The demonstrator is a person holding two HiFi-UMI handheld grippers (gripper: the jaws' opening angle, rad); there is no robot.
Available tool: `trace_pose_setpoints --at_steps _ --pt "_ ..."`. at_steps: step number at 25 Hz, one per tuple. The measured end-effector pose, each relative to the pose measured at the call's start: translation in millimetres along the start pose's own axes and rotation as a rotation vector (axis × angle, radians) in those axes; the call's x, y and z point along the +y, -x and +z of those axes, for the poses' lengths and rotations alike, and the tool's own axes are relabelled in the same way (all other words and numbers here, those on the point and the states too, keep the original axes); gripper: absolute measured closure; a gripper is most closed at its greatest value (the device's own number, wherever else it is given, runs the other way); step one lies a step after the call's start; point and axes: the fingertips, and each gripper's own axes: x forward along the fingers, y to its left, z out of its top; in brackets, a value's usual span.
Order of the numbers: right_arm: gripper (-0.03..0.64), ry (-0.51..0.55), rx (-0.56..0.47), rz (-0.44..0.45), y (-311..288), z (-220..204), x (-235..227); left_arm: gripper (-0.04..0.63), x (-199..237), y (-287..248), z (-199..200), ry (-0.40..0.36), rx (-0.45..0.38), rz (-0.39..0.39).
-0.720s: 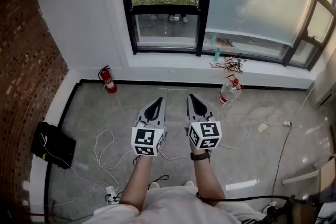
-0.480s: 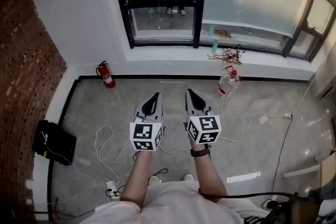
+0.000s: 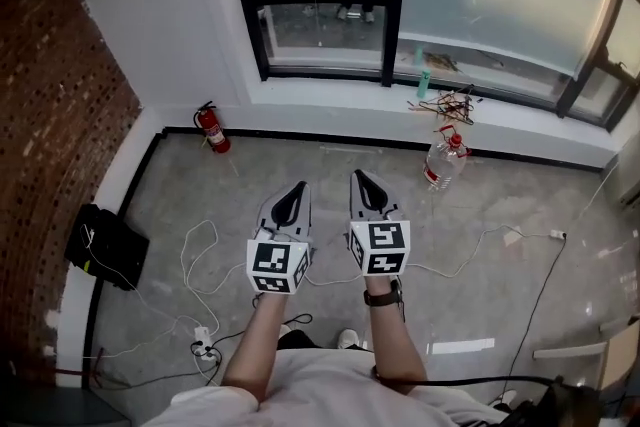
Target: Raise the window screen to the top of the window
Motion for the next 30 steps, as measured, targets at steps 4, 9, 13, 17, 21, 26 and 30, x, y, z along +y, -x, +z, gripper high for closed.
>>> trace_pose_setpoints --at_steps 4,9,13,17,21,26,30 --pt "0.614 0.064 0.046 0.043 -14 -22 11 0.597 16 5 -15 -0.004 0.033 0.081" --pt "0.614 0.133 0.005 0.109 -30 -18 35 0.597 38 1 -31 -0.030 0.081 0.118" --pt "0.614 0.137 -0.076 0.206 -48 -13 54 0.597 59 -23 -63 -0.004 0.144 0.113" --pt "0.614 0.136 -0.135 0.149 -79 6 32 0.597 72 -64 -63 0.027 0.122 0.061" --pt "0.614 0.113 -0.153 0.084 -125 32 15 0.597 103 -101 -40 0.034 0.077 0.038" --pt "0.614 0.134 -0.171 0.151 -189 50 47 0.597 160 -135 -20 0.064 0.022 0.032" --pt "0.614 0.190 -0.238 0.170 -228 67 73 0.597 202 -153 -17 0.049 0.013 0.033"
